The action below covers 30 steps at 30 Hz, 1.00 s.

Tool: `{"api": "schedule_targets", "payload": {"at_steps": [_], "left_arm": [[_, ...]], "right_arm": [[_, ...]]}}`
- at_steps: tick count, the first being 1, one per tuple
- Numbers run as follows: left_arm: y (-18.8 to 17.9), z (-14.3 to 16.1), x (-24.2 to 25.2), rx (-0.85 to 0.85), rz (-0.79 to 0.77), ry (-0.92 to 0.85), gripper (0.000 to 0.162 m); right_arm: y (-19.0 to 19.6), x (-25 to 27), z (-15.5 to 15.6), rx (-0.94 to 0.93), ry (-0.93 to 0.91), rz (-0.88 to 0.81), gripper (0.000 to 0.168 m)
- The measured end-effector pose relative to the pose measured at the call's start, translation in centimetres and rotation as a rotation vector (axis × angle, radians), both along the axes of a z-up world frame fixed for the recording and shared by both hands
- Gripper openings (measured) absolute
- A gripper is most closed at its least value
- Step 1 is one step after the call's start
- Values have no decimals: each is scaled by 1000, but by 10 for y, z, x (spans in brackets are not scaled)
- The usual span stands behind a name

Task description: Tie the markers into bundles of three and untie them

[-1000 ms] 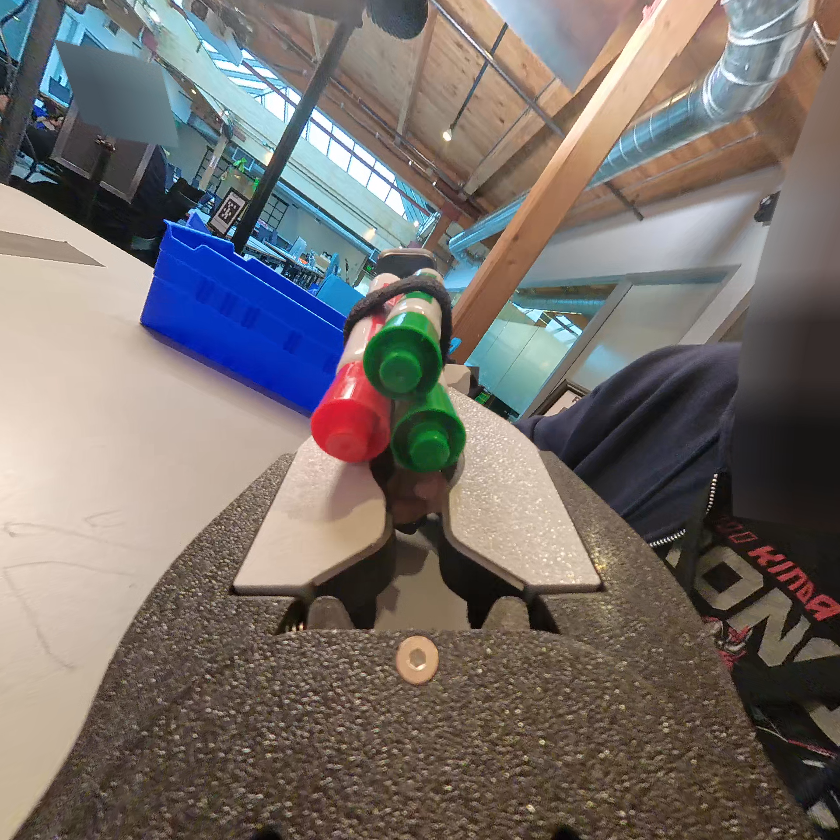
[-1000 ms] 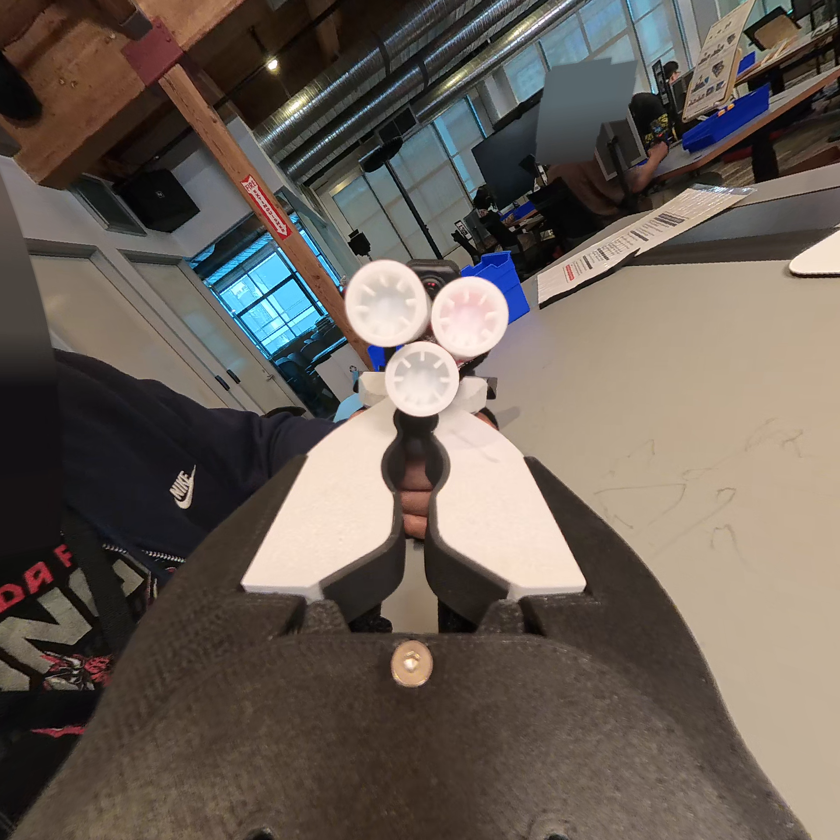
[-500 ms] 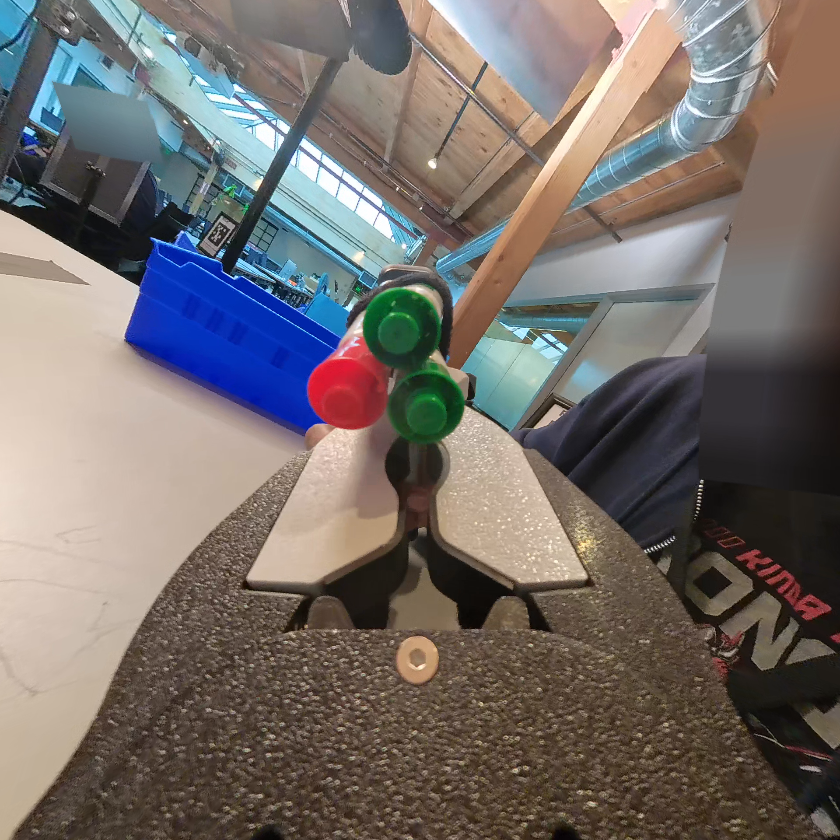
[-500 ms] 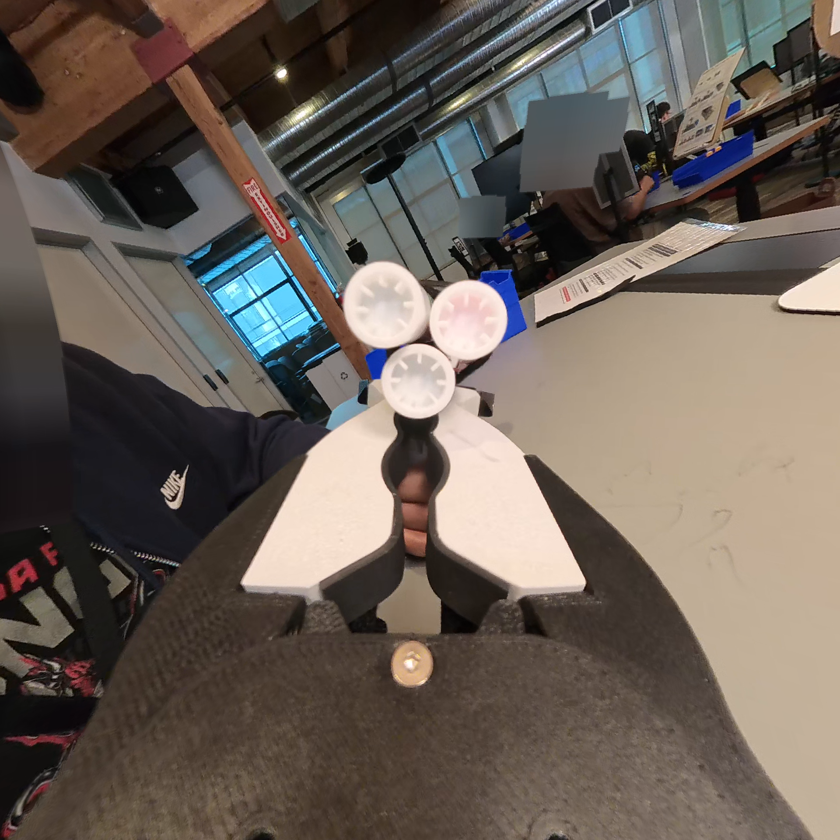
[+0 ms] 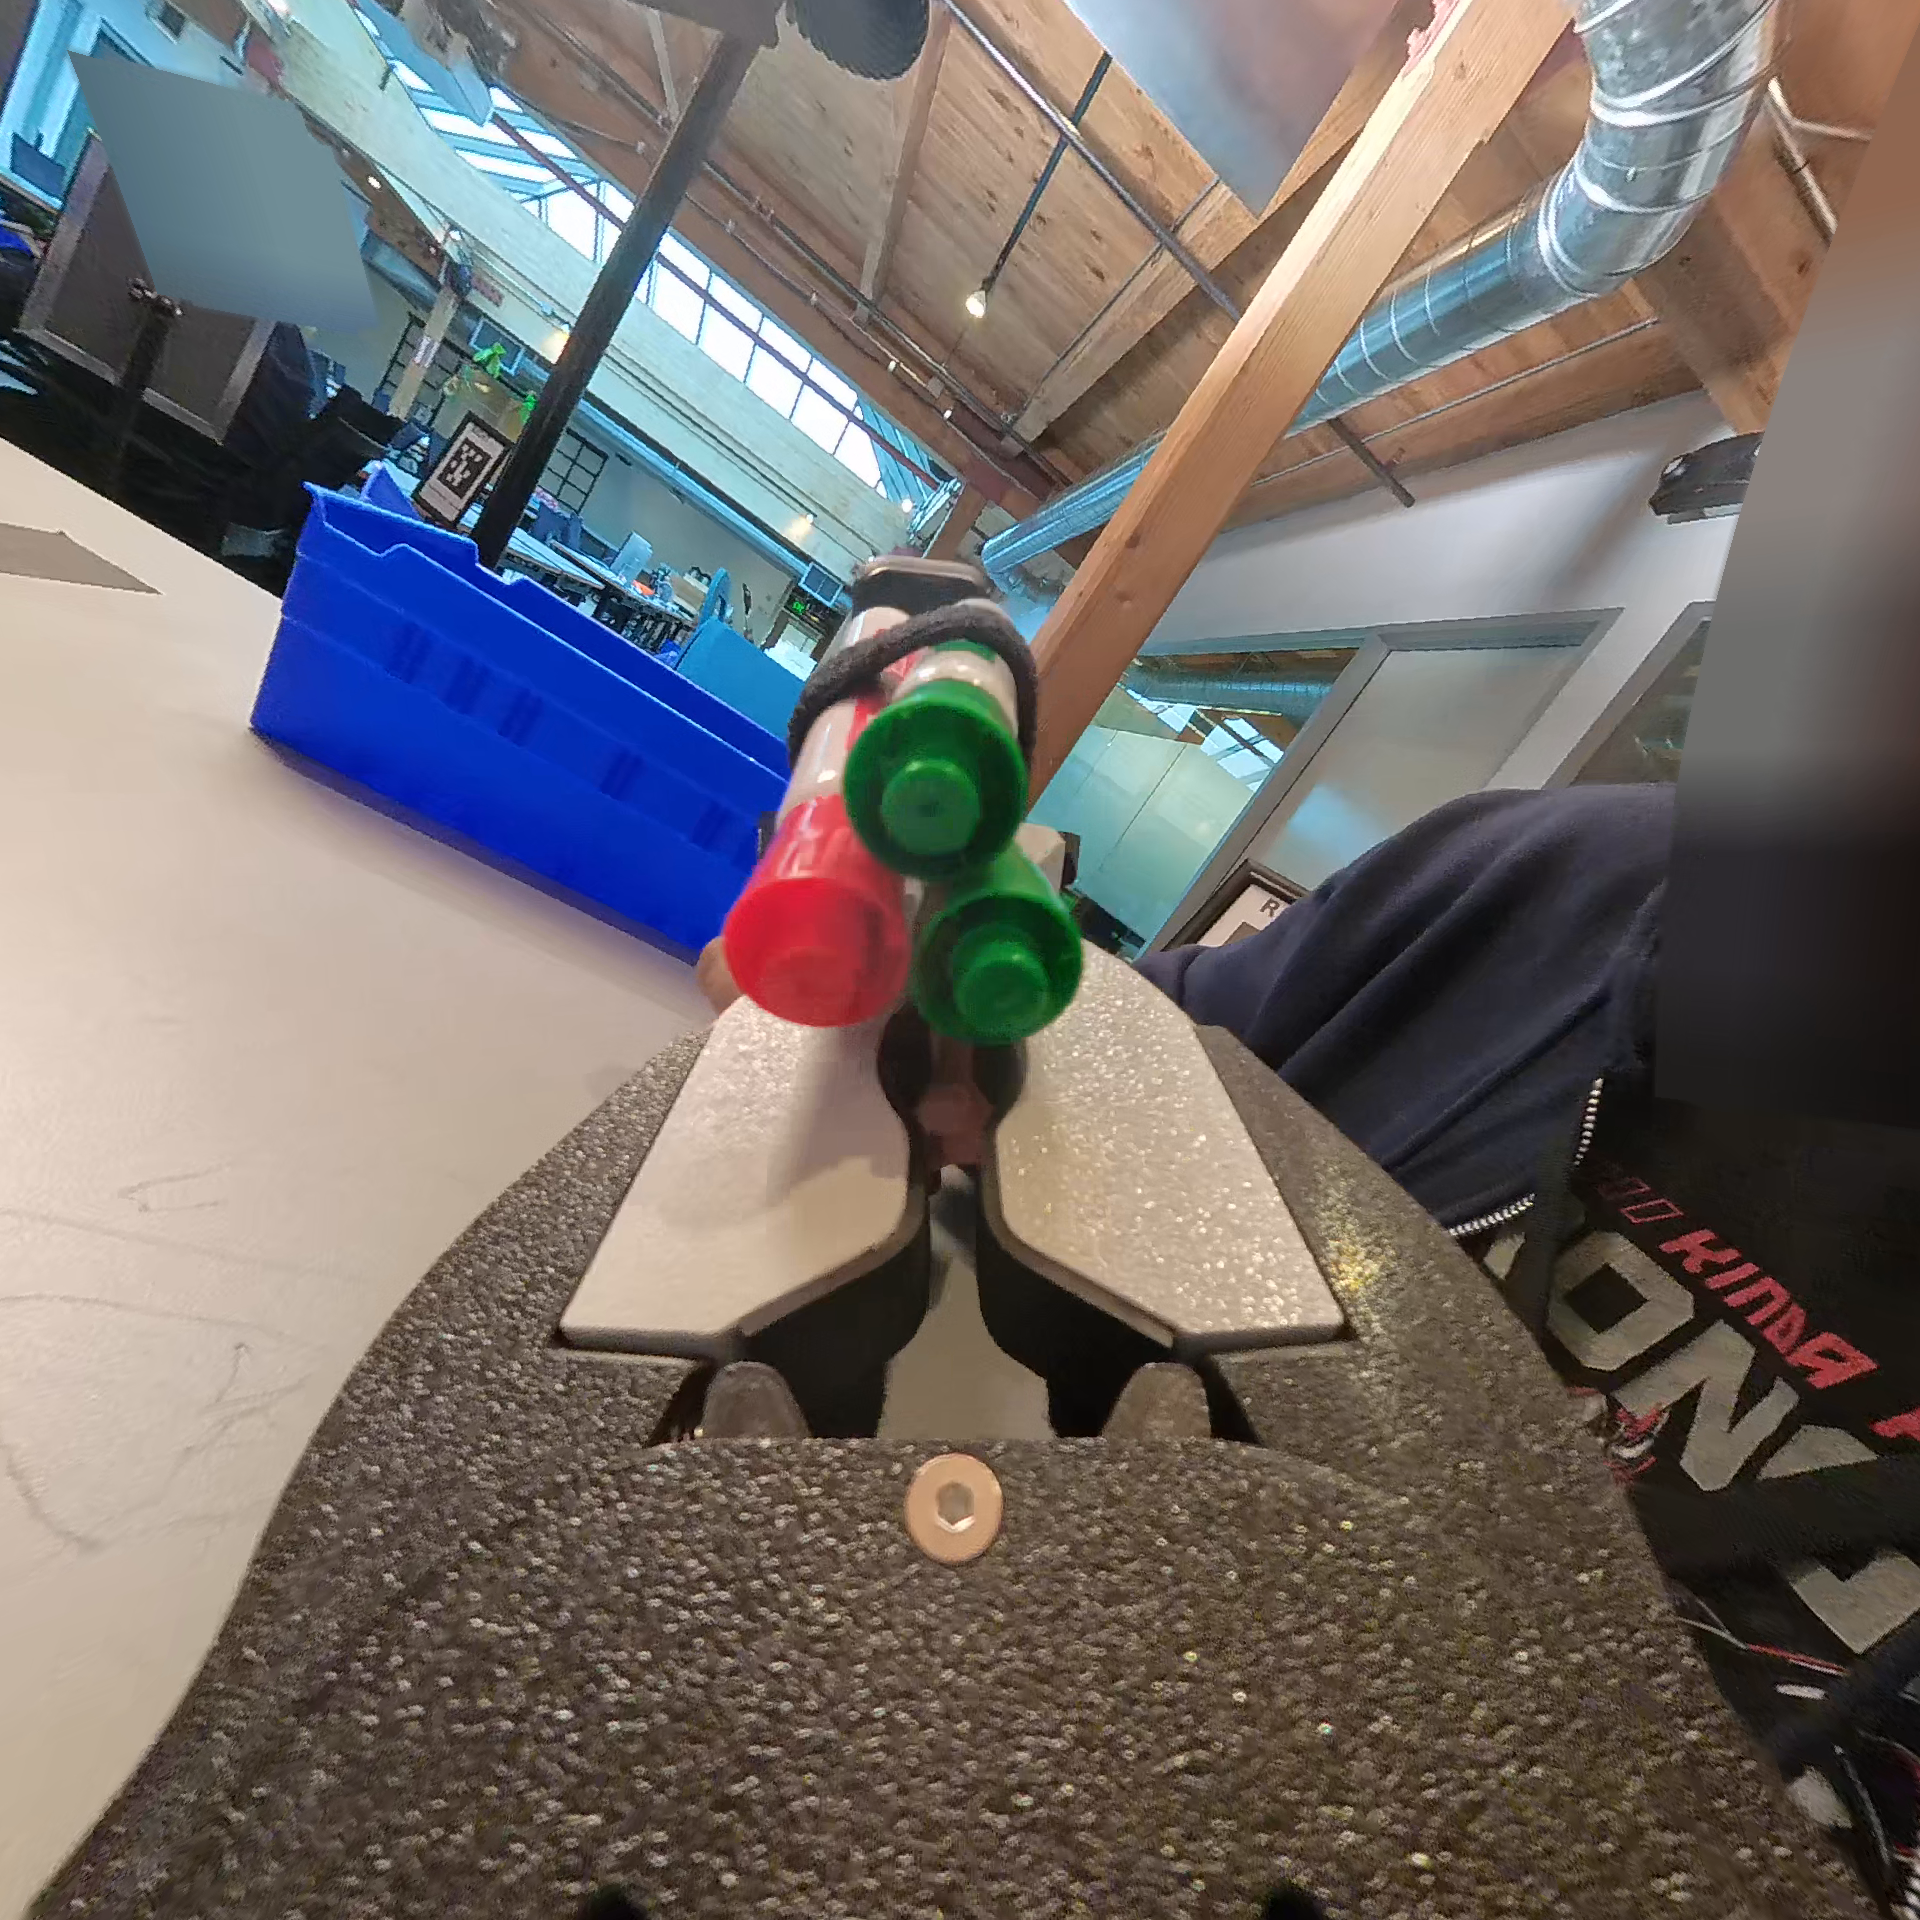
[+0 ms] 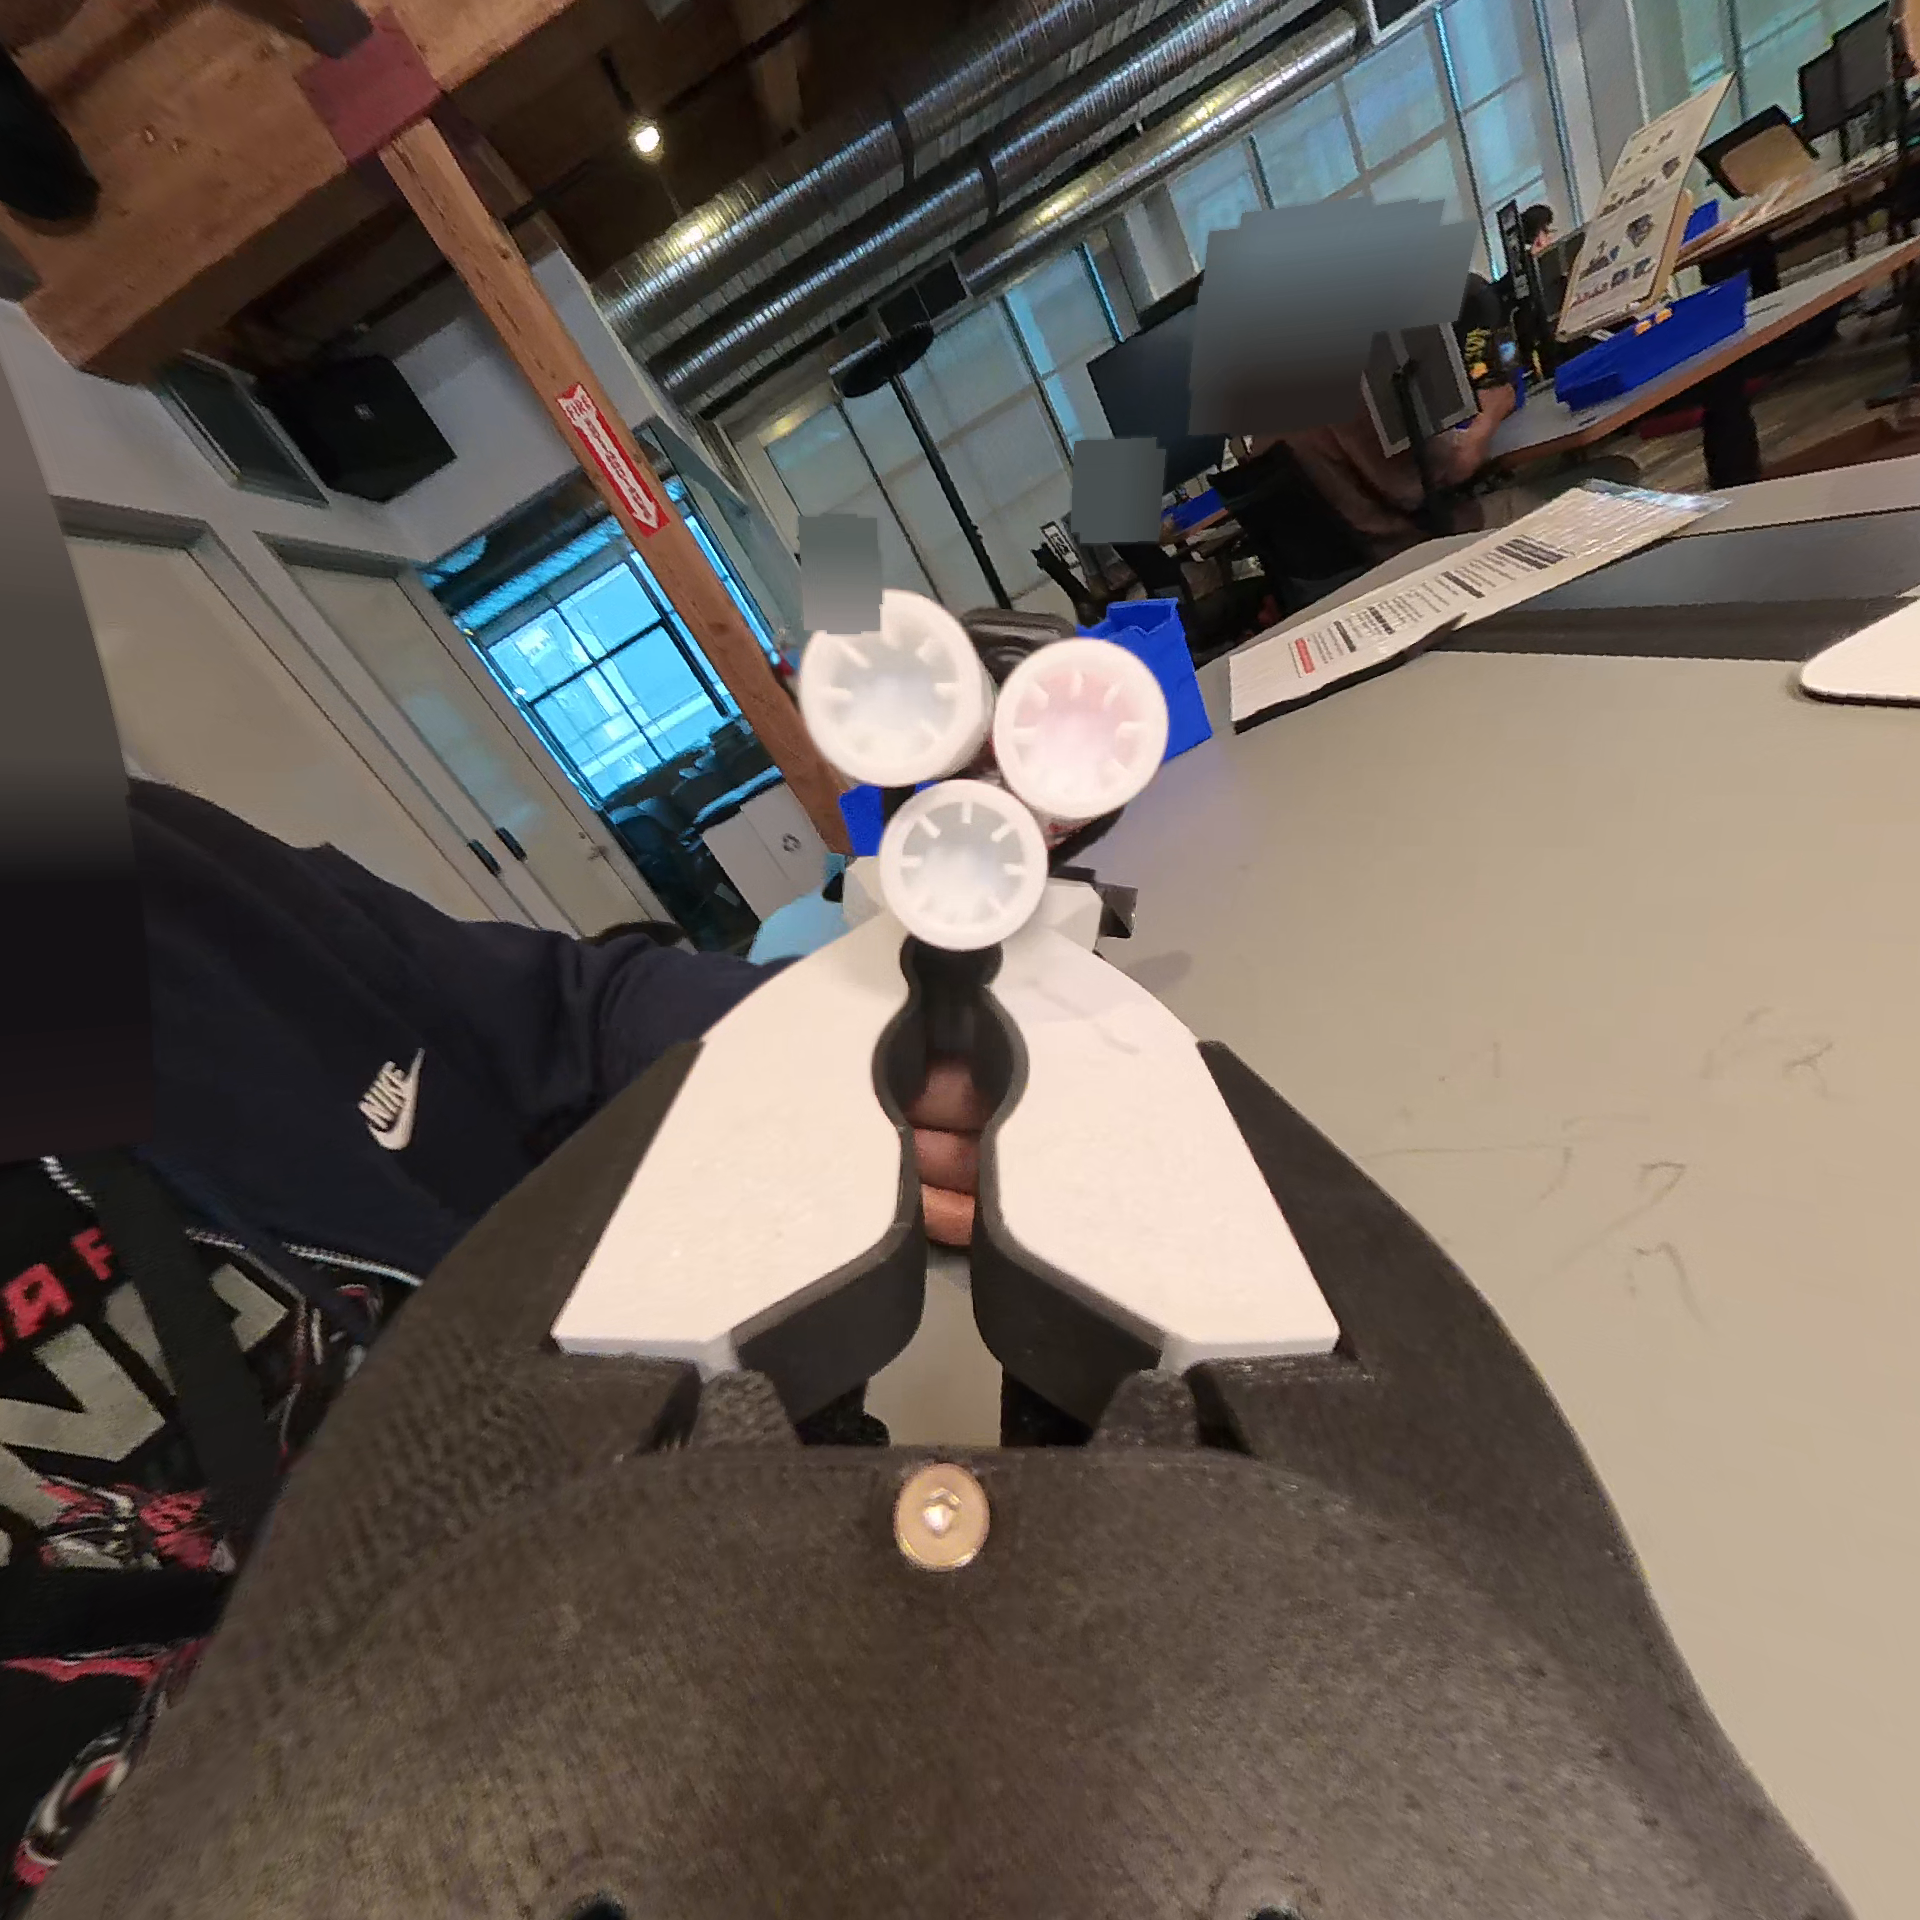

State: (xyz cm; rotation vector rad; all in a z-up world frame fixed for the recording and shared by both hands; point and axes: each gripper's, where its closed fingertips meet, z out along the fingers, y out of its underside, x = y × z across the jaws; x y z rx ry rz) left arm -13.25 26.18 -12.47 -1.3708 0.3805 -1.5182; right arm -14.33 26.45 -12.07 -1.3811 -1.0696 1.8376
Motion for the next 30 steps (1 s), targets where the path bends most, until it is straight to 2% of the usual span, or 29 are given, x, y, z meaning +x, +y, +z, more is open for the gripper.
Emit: {"api": "schedule_targets", "payload": {"at_steps": [3,6,11,15,18,21,24,28,30], "left_arm": [[-1,-1,-2,10,3,25,8],[0,-2,-6,21,18,39,7],[-5,0,-10,45,14,21,5],[-13,-2,-3,81,-23,57,4],[-18,-4,5,105,-51,98,4],[-20,-6,9,110,-73,113,3],[-21,-5,10,116,-74,115,3],[-23,-5,11,125,-79,119,2],[-24,-5,11,132,-81,121,2]], "right_arm": [[3,3,3,75,-37,-39,3],[11,12,9,123,-84,-97,3],[21,57,43,207,-230,-195,3],[66,133,85,342,-529,-370,3],[116,210,92,364,-913,-459,3],[137,282,68,222,-1342,-340,3],[146,327,31,110,-1703,-196,3],[151,330,-19,-49,-1940,14,4],[159,324,-42,-115,-1998,74,3]]}}
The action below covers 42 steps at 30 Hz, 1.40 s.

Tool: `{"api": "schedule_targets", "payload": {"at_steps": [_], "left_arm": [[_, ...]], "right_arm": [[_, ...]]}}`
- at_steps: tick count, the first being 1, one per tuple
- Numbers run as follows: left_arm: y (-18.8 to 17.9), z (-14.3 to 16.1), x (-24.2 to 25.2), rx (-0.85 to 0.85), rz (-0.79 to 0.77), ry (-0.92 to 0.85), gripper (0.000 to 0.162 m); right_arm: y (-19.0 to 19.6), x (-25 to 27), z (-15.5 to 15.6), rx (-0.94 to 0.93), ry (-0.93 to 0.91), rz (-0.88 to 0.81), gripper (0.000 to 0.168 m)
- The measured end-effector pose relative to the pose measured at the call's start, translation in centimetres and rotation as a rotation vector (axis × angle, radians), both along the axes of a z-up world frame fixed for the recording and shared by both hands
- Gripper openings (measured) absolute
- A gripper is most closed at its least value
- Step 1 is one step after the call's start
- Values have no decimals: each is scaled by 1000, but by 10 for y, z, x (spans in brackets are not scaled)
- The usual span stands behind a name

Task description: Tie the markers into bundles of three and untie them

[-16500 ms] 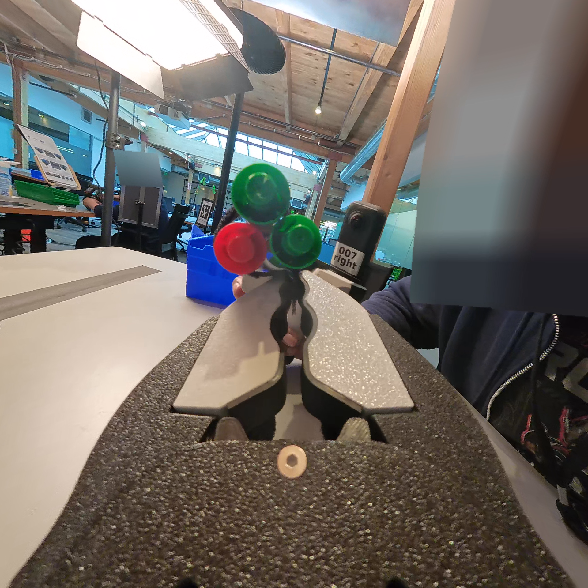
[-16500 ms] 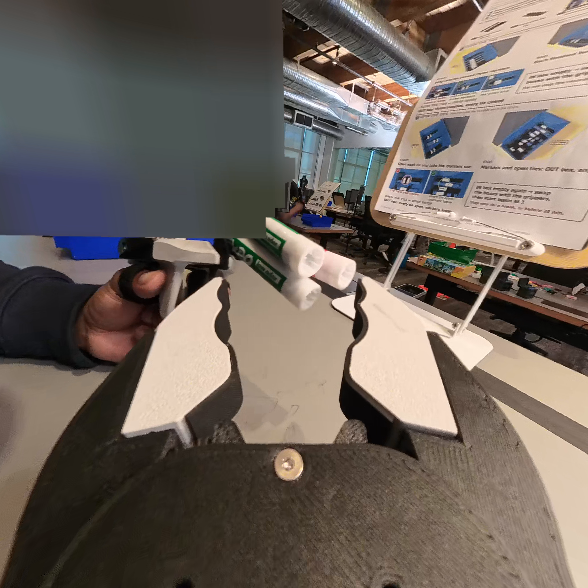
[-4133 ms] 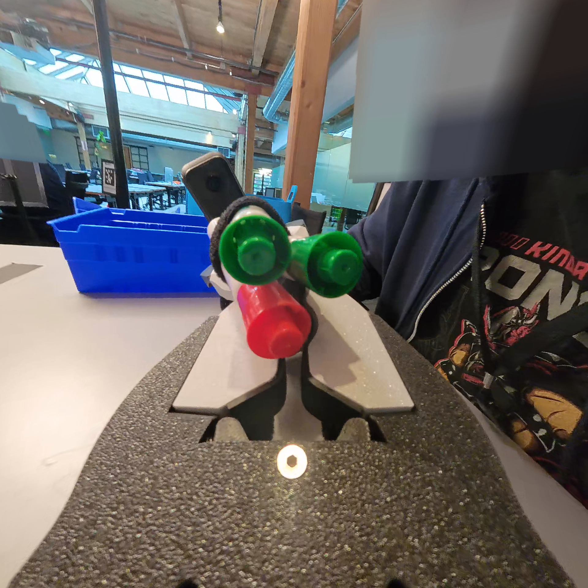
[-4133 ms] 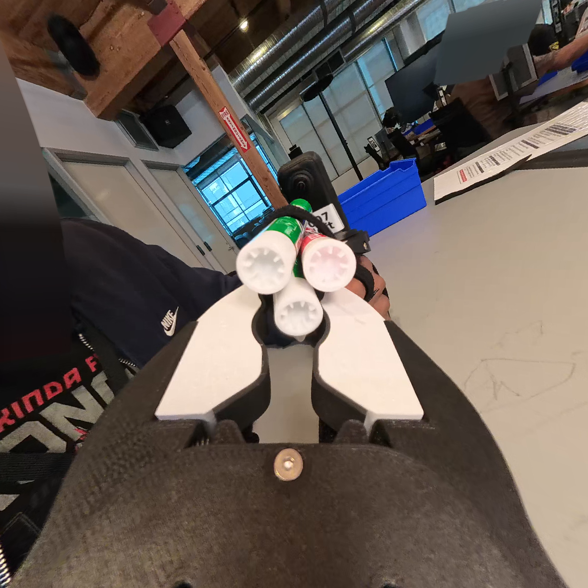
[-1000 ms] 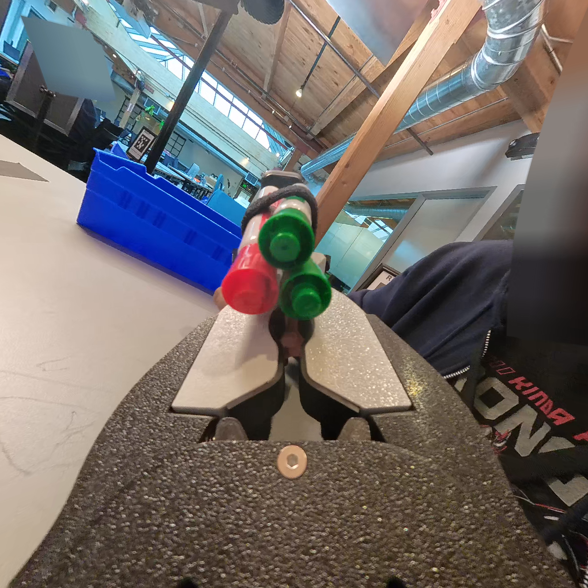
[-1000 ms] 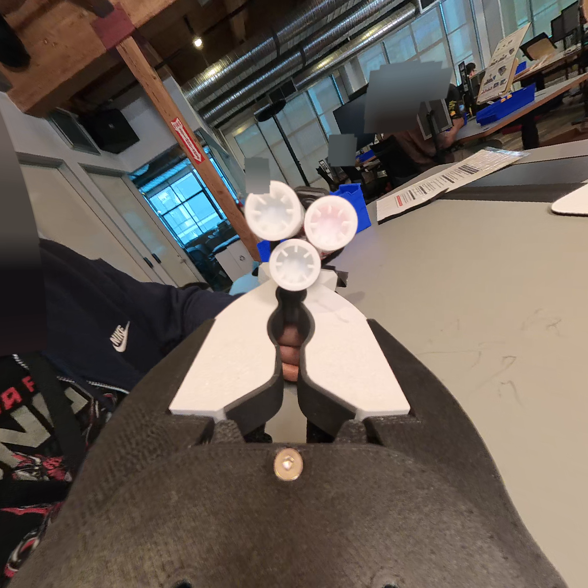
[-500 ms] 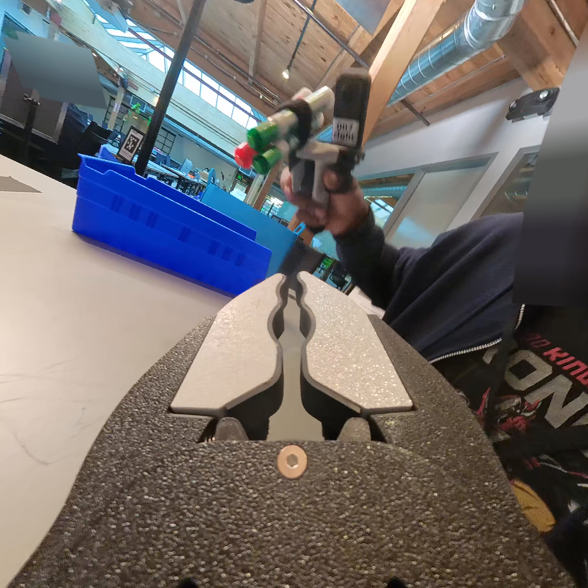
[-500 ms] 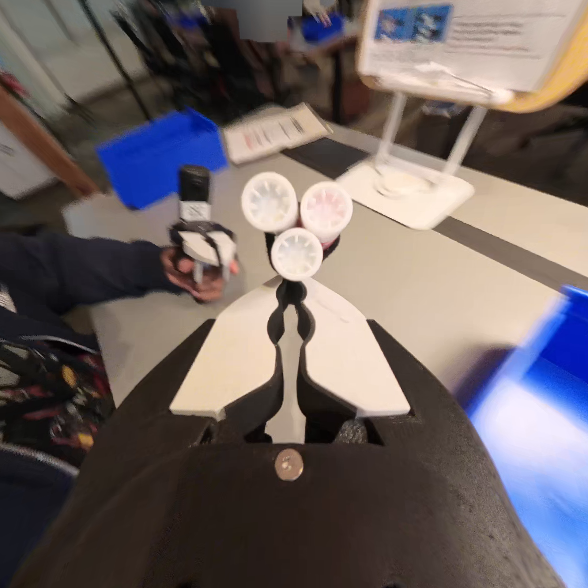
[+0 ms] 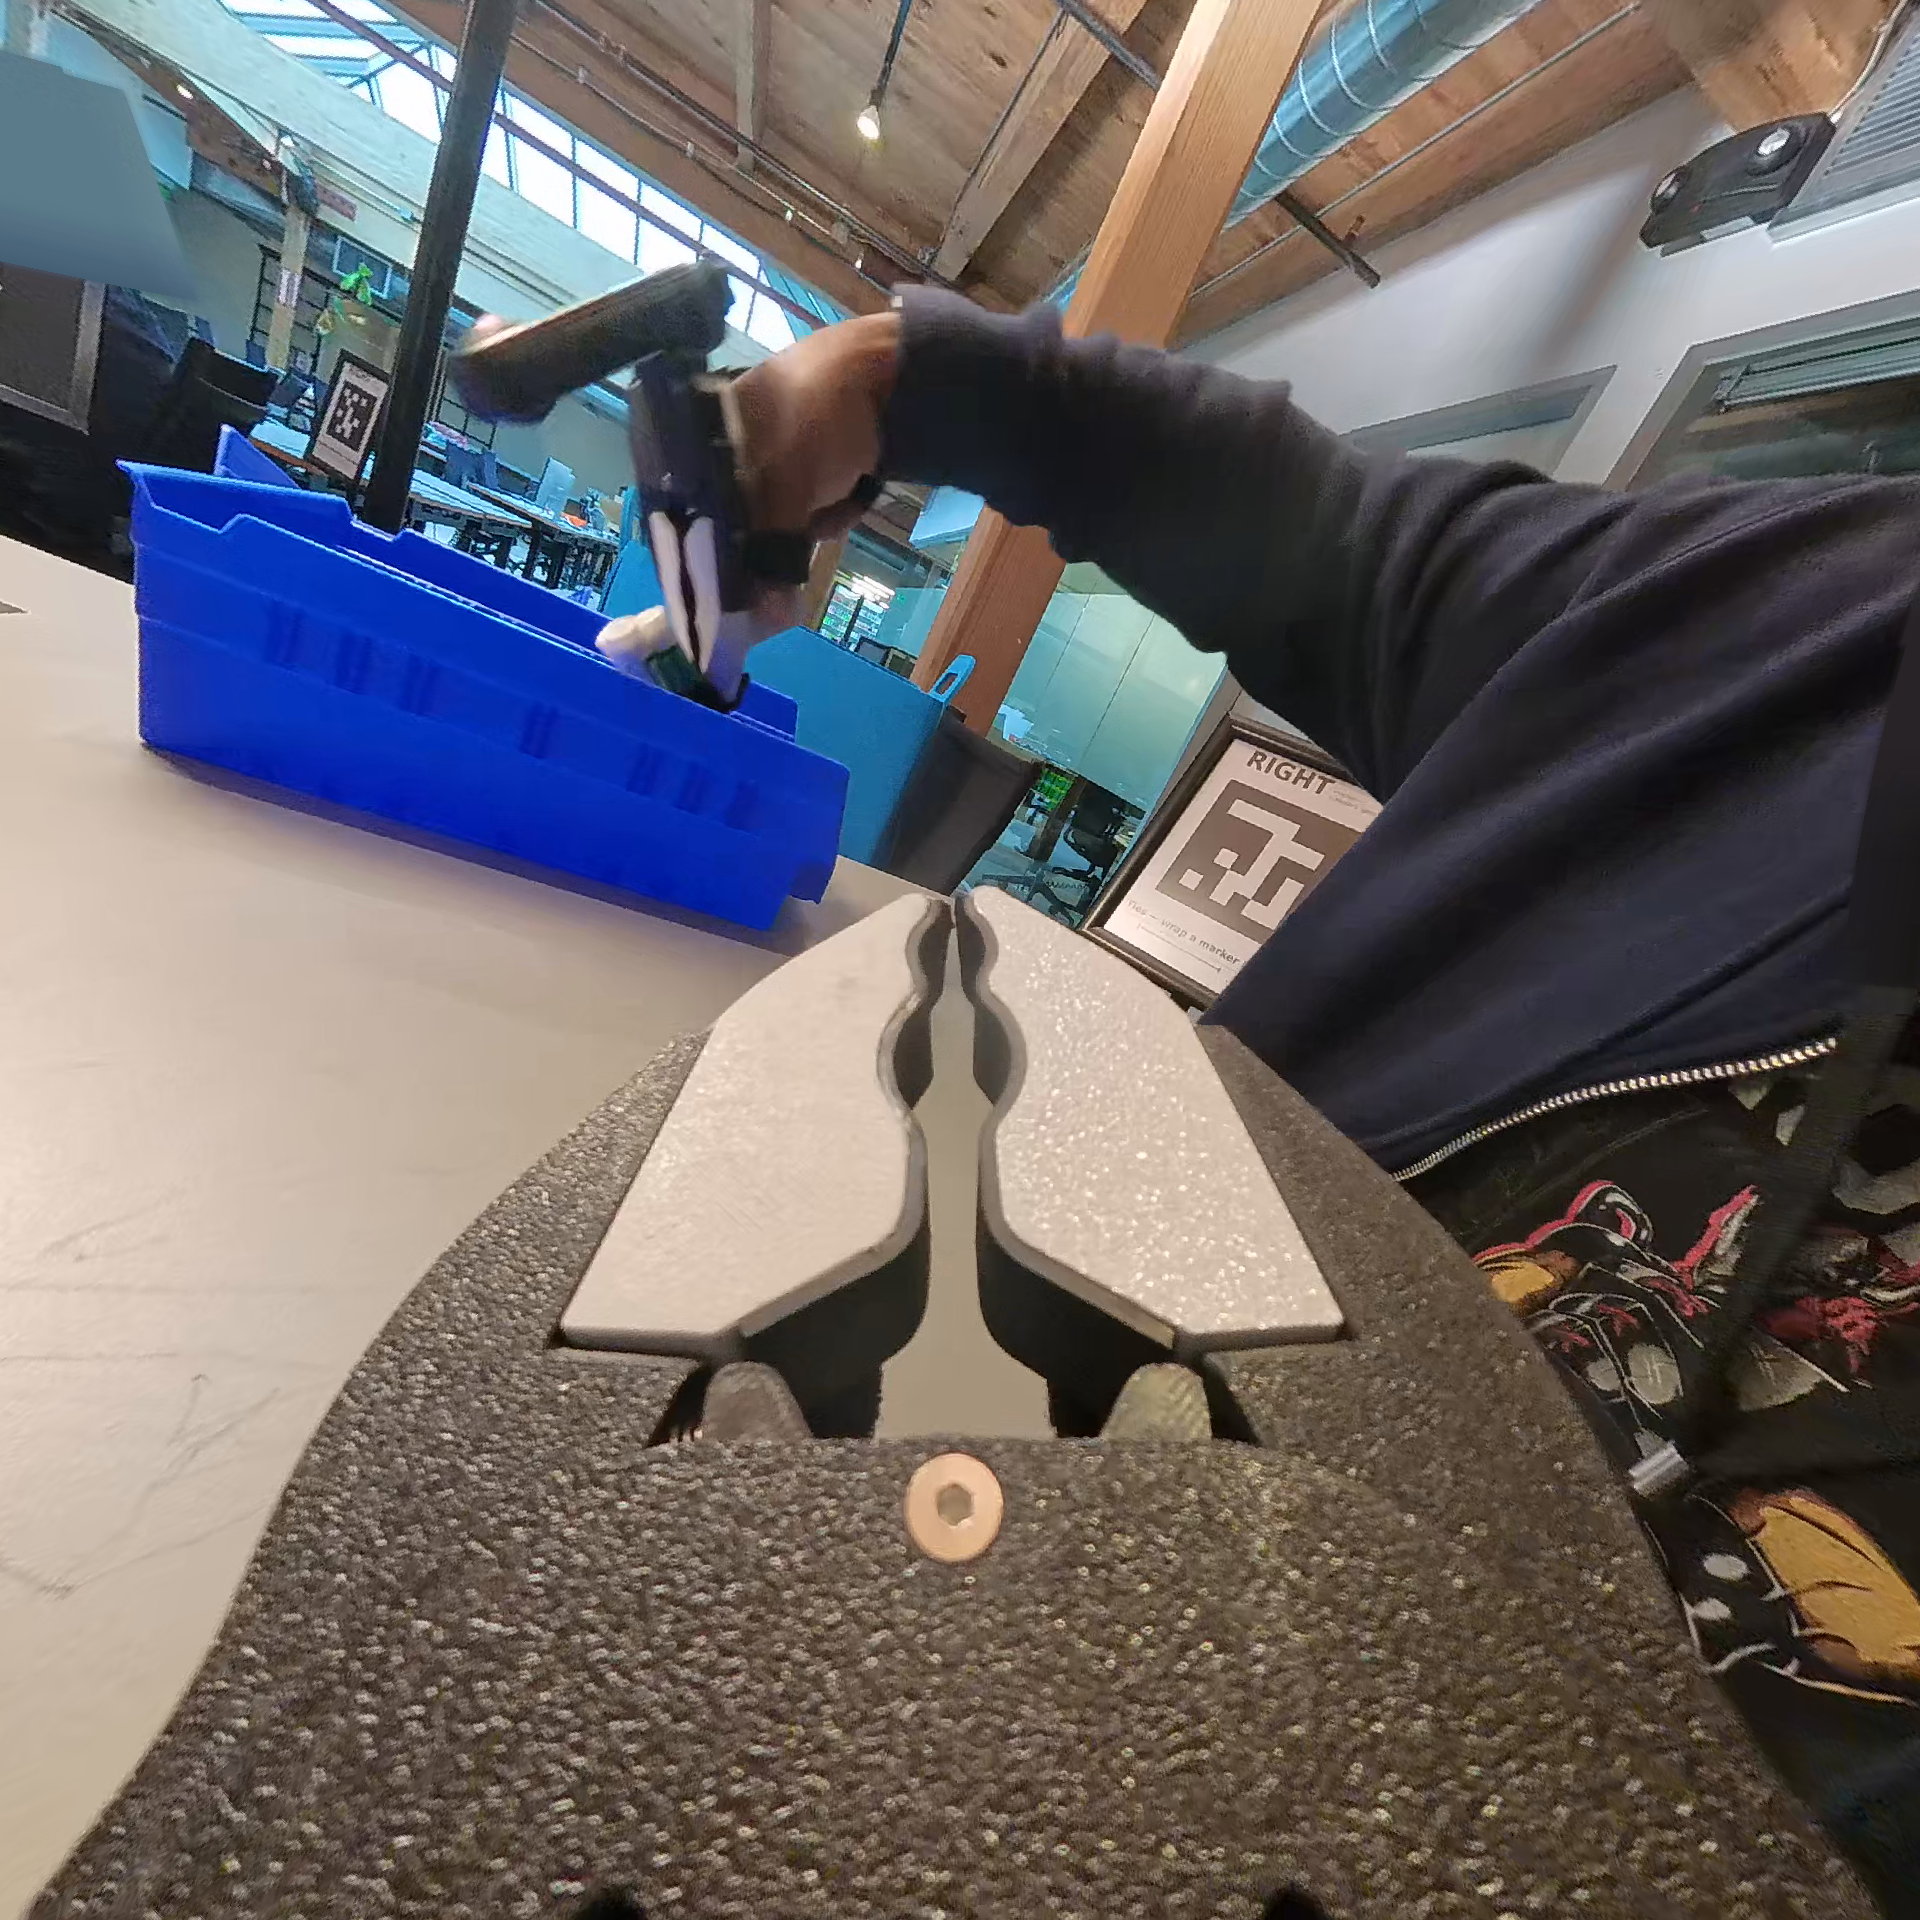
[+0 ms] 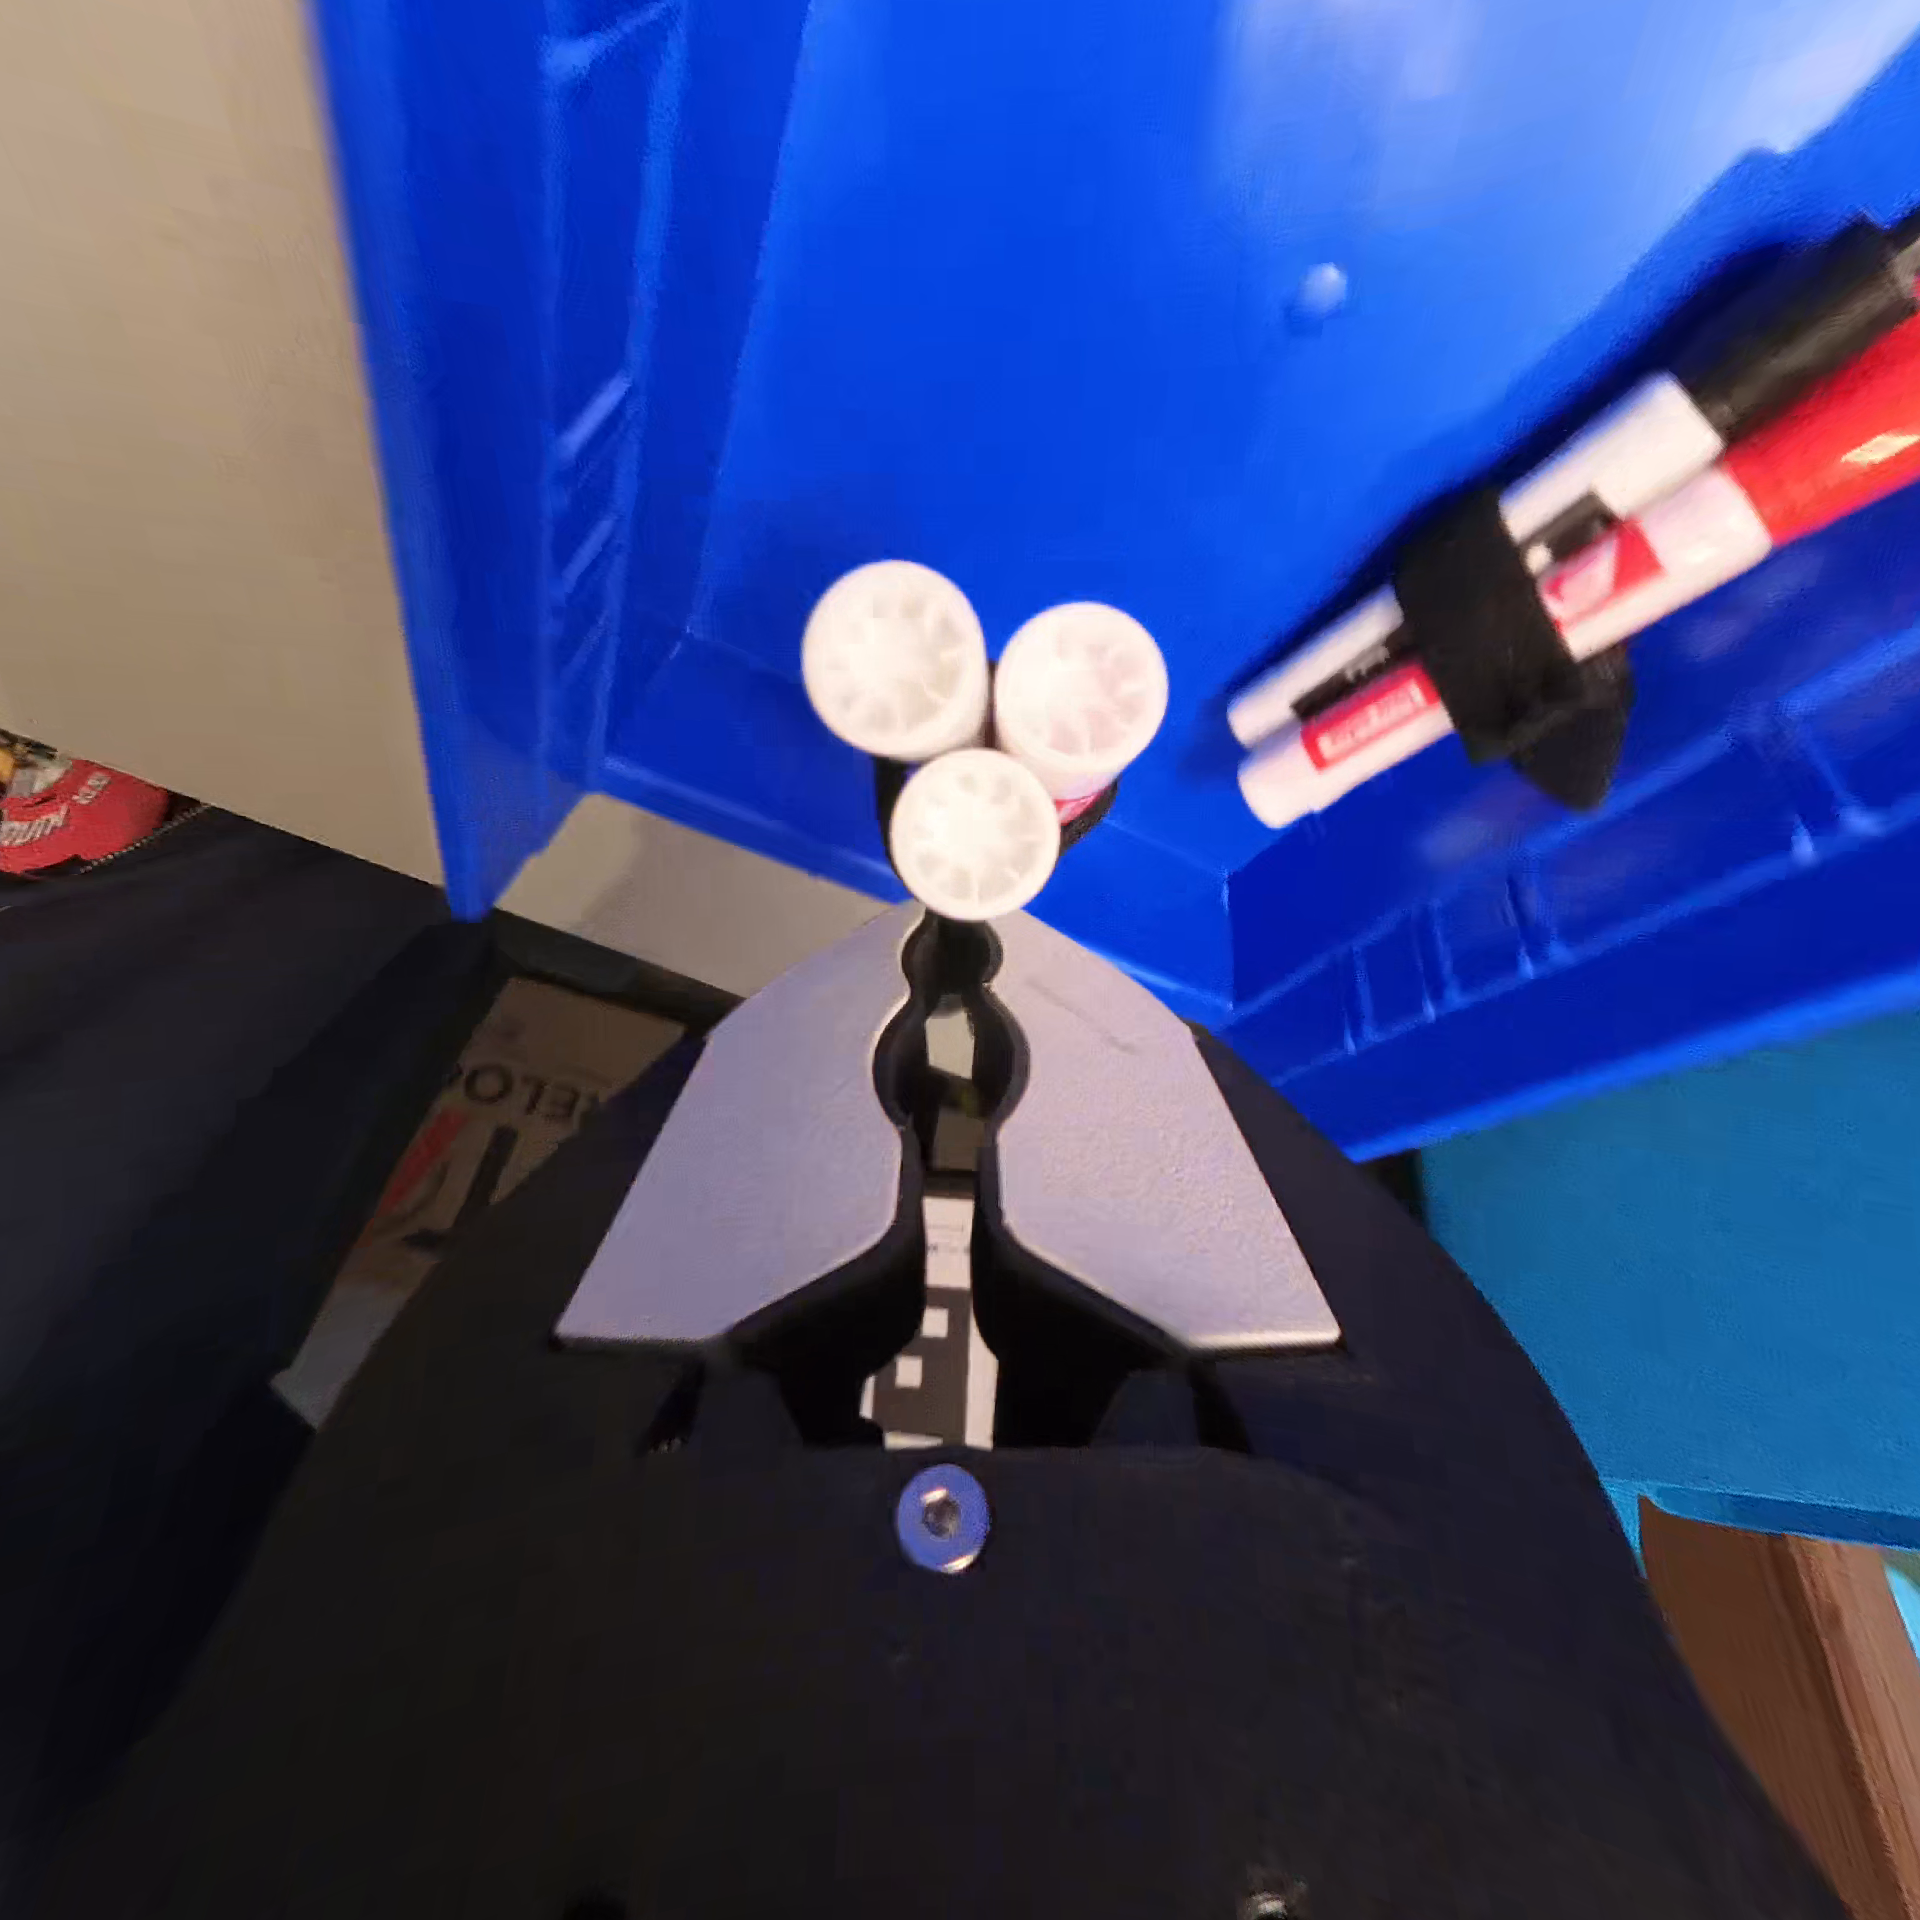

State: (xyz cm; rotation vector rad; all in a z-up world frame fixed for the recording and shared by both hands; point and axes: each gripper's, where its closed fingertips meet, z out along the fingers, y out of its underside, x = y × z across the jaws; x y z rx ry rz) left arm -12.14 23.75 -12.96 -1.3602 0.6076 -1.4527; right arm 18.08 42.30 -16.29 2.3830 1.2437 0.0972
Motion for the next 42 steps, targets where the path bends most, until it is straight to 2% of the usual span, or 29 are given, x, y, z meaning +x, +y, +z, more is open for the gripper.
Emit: {"api": "schedule_targets", "payload": {"at_steps": [5,10,23,25,31,35,39,42], "left_arm": [[-1,0,0,4,-1,1,2],[-1,0,1,-4,-15,1,1],[-3,0,2,12,-13,7,1],[-4,1,2,16,-16,6,1],[-8,4,2,41,-30,-16,3],[-10,6,2,62,-21,-23,12],[-9,8,0,93,16,-20,19],[-3,8,-1,106,73,5,24]], "right_arm": [[16,-10,-33,-144,-54,-64,3],[27,1,-37,-226,-102,-120,3],[46,12,-54,-215,-147,-184,5],[49,14,-54,-187,-147,-165,8],[54,14,-47,-98,-93,-135,39],[60,-2,-27,23,65,-130,59],[64,-48,20,286,431,-178,66],[37,-90,59,465,749,-252,69]]}}
